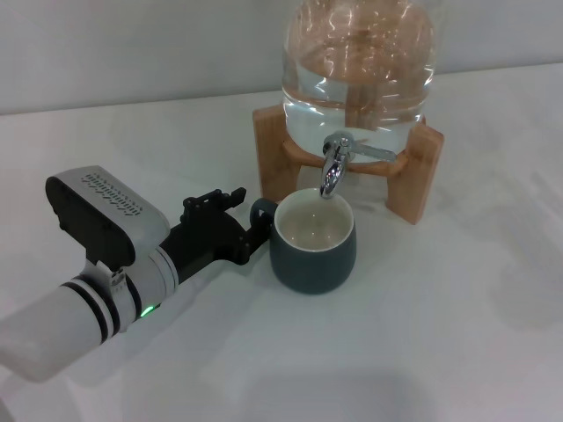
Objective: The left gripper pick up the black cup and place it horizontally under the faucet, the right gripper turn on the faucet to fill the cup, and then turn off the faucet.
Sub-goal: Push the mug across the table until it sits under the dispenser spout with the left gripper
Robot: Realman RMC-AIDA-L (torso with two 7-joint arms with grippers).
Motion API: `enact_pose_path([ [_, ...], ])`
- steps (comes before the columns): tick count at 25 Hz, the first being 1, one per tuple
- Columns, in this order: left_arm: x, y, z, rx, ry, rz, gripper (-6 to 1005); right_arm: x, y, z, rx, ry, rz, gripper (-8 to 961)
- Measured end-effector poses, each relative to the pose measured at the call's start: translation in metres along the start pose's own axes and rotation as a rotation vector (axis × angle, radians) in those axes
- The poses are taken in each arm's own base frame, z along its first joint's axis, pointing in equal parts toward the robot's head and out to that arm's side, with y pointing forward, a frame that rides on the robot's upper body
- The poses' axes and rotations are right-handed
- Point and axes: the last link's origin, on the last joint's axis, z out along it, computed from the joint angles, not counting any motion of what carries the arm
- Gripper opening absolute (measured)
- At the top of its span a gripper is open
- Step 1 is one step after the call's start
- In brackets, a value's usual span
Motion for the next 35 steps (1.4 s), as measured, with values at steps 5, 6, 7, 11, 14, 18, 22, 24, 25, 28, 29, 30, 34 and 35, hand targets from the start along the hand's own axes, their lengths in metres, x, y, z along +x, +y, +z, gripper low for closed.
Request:
enact_pose_path([
  [5,-0.0004,0.0005,-0.0003,-0.001,-0.001,0.002,512,0.0000,0.0000,0.0000,0.000,0.000,0.000,848],
  [6,-0.0006,0.0004,-0.0003,-0.001,-0.002,0.003,515,0.0000,0.0000,-0.0001,0.000,0.000,0.000,848],
  [7,-0.0008,0.0003,-0.0004,-0.001,-0.002,0.003,515,-0.0001,-0.0001,-0.0001,0.000,-0.001,0.000,848],
  [11,-0.0005,-0.0009,-0.0007,0.001,-0.002,0.004,515,-0.0002,-0.0004,-0.0002,0.001,-0.001,0.000,848],
  [14,-0.0006,-0.0006,-0.0009,-0.001,-0.002,0.006,515,-0.0003,-0.0006,-0.0003,0.002,0.000,-0.001,848],
  [18,-0.0012,-0.0005,-0.0010,-0.001,-0.004,0.006,515,-0.0004,-0.0007,-0.0003,0.002,0.000,-0.001,848],
  [22,-0.0003,0.0001,-0.0008,-0.001,0.000,0.004,515,-0.0003,-0.0010,-0.0003,0.004,0.001,-0.001,848],
  [24,-0.0006,0.0003,-0.0009,-0.001,0.000,0.003,515,-0.0003,-0.0011,-0.0003,0.004,0.001,-0.002,848],
  [25,-0.0015,0.0003,-0.0016,0.000,-0.001,0.001,515,-0.0002,-0.0012,-0.0008,0.005,0.001,-0.002,848],
  [28,-0.0030,0.0010,-0.0044,0.002,0.007,-0.014,515,-0.0001,-0.0017,-0.0018,0.008,0.001,-0.002,848],
  [29,-0.0030,0.0014,-0.0051,0.003,0.011,-0.017,515,-0.0004,-0.0025,-0.0030,0.013,-0.001,-0.001,848],
  [30,-0.0023,0.0019,-0.0053,0.003,0.015,-0.019,515,-0.0008,-0.0032,-0.0038,0.017,-0.003,-0.002,848],
  [34,-0.0033,0.0030,-0.0061,0.003,0.014,-0.021,515,-0.0017,-0.0043,-0.0048,0.023,-0.009,-0.002,848],
  [35,-0.0042,0.0031,-0.0066,0.005,0.012,-0.022,515,-0.0017,-0.0042,-0.0045,0.022,-0.008,-0.002,848],
])
